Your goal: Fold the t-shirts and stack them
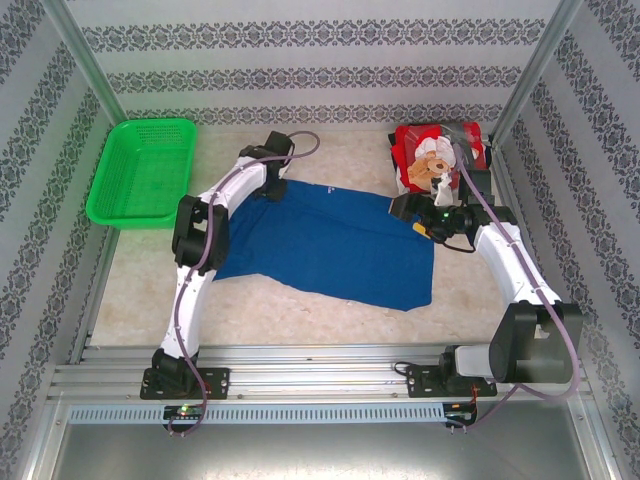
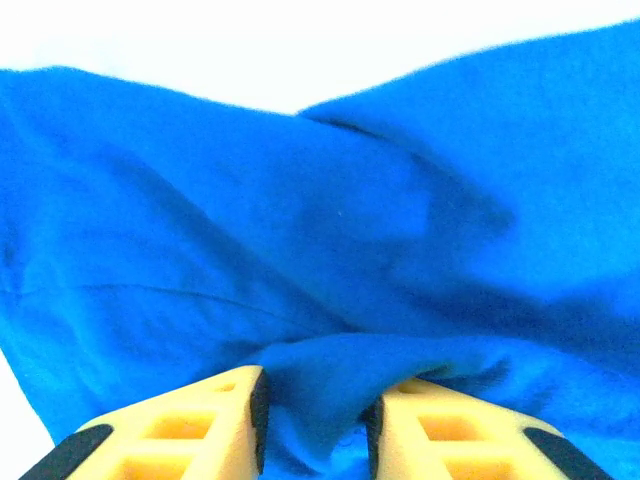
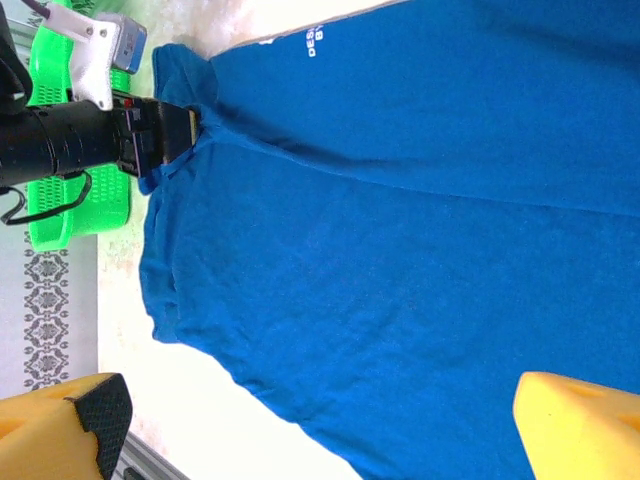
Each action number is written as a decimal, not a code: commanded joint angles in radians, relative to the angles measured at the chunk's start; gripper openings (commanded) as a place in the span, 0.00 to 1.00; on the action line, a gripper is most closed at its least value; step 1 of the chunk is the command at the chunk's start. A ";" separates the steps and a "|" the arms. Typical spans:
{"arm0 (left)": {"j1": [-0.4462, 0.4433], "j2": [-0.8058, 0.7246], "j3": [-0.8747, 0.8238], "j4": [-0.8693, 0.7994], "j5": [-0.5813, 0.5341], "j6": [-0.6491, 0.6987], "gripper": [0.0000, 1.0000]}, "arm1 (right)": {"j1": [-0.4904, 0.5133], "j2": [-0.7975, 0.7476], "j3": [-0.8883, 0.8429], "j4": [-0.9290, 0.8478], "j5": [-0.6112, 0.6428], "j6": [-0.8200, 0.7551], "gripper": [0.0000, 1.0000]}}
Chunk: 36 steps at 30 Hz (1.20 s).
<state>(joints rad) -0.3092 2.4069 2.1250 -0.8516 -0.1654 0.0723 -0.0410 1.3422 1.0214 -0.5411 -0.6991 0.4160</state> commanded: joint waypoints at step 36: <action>0.171 -0.197 -0.243 0.167 0.435 -0.615 0.47 | 0.022 0.000 -0.026 0.014 -0.027 -0.011 0.98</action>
<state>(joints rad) -0.1257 2.1868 1.8759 -0.7532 0.1959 -0.4095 -0.0280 1.3472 1.0050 -0.5404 -0.7017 0.4156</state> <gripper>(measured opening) 0.474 0.982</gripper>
